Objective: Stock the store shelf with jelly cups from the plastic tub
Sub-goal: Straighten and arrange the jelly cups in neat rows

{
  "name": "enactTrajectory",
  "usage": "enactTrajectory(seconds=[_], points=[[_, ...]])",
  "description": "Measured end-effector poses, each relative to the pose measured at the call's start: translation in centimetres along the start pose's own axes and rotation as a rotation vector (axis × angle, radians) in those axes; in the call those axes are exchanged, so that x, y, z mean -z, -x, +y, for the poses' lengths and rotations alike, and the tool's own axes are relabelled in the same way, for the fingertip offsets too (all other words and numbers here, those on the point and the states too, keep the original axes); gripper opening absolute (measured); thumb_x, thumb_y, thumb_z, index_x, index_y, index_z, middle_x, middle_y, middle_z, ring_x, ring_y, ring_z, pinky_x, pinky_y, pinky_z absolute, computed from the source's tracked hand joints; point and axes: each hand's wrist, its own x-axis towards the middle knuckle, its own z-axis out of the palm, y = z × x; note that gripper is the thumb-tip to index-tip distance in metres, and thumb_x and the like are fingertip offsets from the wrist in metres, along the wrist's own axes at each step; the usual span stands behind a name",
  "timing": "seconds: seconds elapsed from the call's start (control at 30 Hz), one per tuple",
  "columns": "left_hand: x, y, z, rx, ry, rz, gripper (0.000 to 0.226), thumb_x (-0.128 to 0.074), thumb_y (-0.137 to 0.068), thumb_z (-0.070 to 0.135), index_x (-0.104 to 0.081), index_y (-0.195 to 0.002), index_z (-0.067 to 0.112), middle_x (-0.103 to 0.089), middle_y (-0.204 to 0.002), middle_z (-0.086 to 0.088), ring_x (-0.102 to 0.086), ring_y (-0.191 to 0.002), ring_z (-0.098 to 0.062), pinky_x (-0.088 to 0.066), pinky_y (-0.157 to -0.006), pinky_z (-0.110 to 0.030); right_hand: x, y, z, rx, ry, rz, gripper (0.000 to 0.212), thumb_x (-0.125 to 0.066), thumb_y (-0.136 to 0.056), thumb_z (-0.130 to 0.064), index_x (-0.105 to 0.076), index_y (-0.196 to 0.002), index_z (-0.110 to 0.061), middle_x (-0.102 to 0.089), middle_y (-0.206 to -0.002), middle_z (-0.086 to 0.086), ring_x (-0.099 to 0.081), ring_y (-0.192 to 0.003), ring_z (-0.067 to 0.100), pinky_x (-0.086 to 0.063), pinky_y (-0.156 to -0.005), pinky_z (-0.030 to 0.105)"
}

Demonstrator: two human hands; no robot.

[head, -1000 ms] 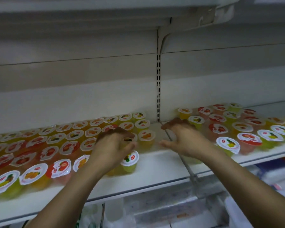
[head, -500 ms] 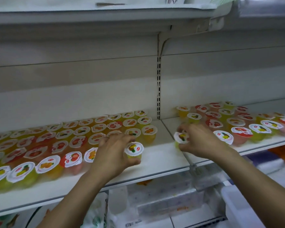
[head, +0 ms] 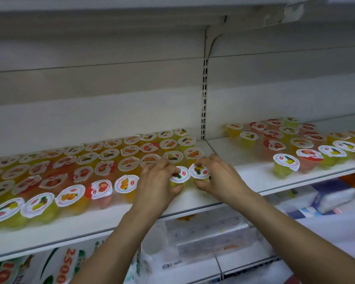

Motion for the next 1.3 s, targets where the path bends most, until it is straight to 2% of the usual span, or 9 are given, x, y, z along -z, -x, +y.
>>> enactTrajectory(seconds=[0.23, 0.37, 0.43, 0.53, 0.67, 0.83, 0.97, 1.17, 1.3], points=[[0.2, 0.3, -0.4, -0.076, -0.062, -0.011, 0.044, -0.057, -0.082, 0.061, -0.058, -0.117, 0.035, -0.053, -0.121, 0.013, -0.045, -0.116, -0.010, -0.025, -0.101, -0.030, -0.5, 0.7, 0.1, 0.018, 0.026, 0.034, 0.046, -0.058, -0.086, -0.052, -0.051, -0.127, -0.033, -0.049, -0.124, -0.007, -0.054, -0.109, 0.014, -0.045, -0.082, 0.030], [0.4, -0.5, -0.6, -0.122, 0.000, -0.038, 0.053, -0.039, -0.081, 0.073, -0.055, -0.117, 0.038, -0.053, -0.117, 0.016, -0.047, -0.111, -0.008, -0.025, -0.092, -0.027, 1.1, -0.1, 0.5, 0.047, -0.042, 0.085, 0.038, -0.043, -0.093, -0.049, -0.059, -0.122, -0.031, -0.056, -0.124, -0.006, -0.052, -0.111, 0.015, -0.044, -0.089, 0.034], [0.7, -1.7, -0.4, -0.124, 0.004, -0.085, 0.062, -0.028, -0.081, 0.077, -0.054, -0.121, 0.038, -0.056, -0.121, 0.015, -0.050, -0.112, -0.009, -0.033, -0.092, -0.028, 2.0, -1.8, 1.5, 0.029, -0.042, 0.122, 0.046, -0.036, -0.090, -0.055, -0.061, -0.118, -0.028, -0.060, -0.121, -0.002, -0.055, -0.110, 0.019, -0.045, -0.091, 0.037], [1.4, -4.5, 0.3, -0.060, 0.065, -0.180, 0.055, -0.039, -0.089, 0.068, -0.052, -0.130, 0.035, -0.055, -0.131, 0.012, -0.053, -0.116, -0.012, -0.044, -0.095, -0.032, 3.3, -5.8, 4.9, -0.063, 0.016, 0.105, 0.039, -0.049, -0.091, -0.049, -0.059, -0.121, -0.025, -0.057, -0.124, 0.003, -0.053, -0.115, 0.023, -0.045, -0.093, 0.036], [0.8, -10.1, 0.7, 0.018, 0.056, -0.240, 0.046, -0.044, -0.095, 0.053, -0.046, -0.136, 0.034, -0.044, -0.143, 0.010, -0.043, -0.129, -0.016, -0.031, -0.107, -0.031, 5.0, -11.6, 10.9, -0.141, 0.155, 0.012, 0.042, -0.055, -0.092, -0.041, -0.052, -0.130, -0.024, -0.049, -0.130, 0.011, -0.045, -0.120, 0.031, -0.040, -0.095, 0.037], [-1.6, -15.0, 0.0, 0.072, -0.013, -0.274, 0.047, -0.044, -0.098, 0.044, -0.044, -0.141, 0.024, -0.045, -0.146, 0.002, -0.044, -0.130, -0.020, -0.030, -0.106, -0.030, 5.1, -16.5, 16.2, -0.247, 0.336, -0.134, 0.058, -0.058, -0.088, -0.043, -0.043, -0.139, -0.020, -0.047, -0.135, 0.015, -0.045, -0.121, 0.035, -0.040, -0.098, 0.041], [-3.0, -16.8, 0.0, 0.093, -0.114, -0.340, 0.051, -0.043, -0.098, 0.044, -0.040, -0.144, 0.022, -0.043, -0.148, 0.000, -0.044, -0.131, -0.021, -0.028, -0.108, -0.030, 4.5, -18.4, 17.5, -0.219, 0.246, -0.253, 0.052, -0.064, -0.086, -0.033, -0.049, -0.133, -0.016, -0.054, -0.131, 0.010, -0.055, -0.114, 0.031, -0.047, -0.093, 0.038], [-3.6, -17.3, -0.2, 0.096, -0.118, -0.315, 0.050, -0.043, -0.098, 0.046, -0.042, -0.142, 0.023, -0.042, -0.147, 0.002, -0.041, -0.132, -0.022, -0.028, -0.105, -0.028, 3.3, -19.5, 14.8, -0.081, 0.040, -0.166, 0.039, -0.070, -0.081, -0.023, -0.053, -0.111, -0.007, -0.061, -0.099, 0.003, -0.059, -0.086, 0.020, -0.043, -0.070, 0.027], [-3.6, -17.3, -0.3, 0.093, -0.105, -0.280, 0.051, -0.044, -0.097, 0.047, -0.043, -0.142, 0.023, -0.044, -0.146, 0.006, -0.042, -0.130, -0.019, -0.026, -0.105, -0.027, 0.2, -19.7, 11.1, 0.070, -0.068, -0.121, 0.036, -0.071, -0.078, -0.027, -0.056, -0.106, -0.009, -0.061, -0.100, 0.004, -0.060, -0.090, 0.021, -0.047, -0.072, 0.029]])
